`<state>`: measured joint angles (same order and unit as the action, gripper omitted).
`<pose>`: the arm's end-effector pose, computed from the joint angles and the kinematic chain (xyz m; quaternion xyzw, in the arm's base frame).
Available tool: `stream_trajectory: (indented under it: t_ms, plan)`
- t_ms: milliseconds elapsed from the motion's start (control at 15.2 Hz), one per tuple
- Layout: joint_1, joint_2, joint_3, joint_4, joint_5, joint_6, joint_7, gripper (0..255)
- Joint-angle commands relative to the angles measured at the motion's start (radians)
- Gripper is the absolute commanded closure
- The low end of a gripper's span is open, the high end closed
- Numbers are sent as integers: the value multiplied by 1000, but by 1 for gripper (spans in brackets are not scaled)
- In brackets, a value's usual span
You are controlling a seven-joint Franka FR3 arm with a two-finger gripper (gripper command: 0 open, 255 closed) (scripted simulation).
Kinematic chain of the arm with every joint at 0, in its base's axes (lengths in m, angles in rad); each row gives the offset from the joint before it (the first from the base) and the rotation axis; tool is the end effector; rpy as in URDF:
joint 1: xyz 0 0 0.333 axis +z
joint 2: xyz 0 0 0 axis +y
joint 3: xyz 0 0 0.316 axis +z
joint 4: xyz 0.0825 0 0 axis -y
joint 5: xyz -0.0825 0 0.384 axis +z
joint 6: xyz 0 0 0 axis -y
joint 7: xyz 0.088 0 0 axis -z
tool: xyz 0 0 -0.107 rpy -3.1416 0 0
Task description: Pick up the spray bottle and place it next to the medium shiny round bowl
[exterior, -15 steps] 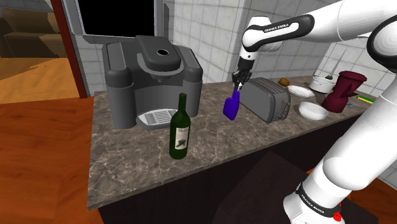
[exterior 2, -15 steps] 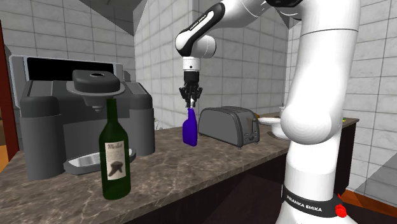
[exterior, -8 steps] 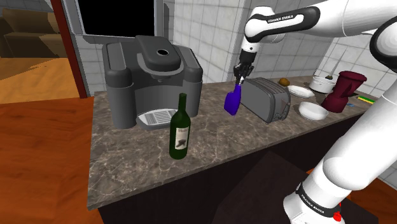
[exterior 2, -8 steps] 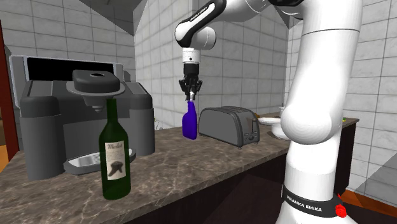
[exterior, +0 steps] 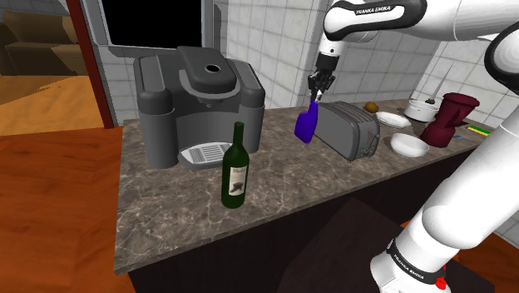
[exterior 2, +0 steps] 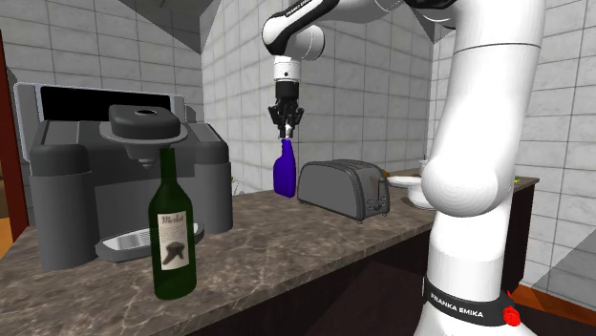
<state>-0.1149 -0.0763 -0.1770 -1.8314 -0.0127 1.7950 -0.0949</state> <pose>0.5192 -0.1600 0.5610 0.9951 -0.0969 0.0191 0.0032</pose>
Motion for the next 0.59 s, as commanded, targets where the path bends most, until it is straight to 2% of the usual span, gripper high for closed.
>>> stream_trajectory:
  t_ms: [0,528]
  plan:
    - [0,3,0,32,1,-29,-1,255]
    - [0,18,-1,157,3,-139,-3,255]
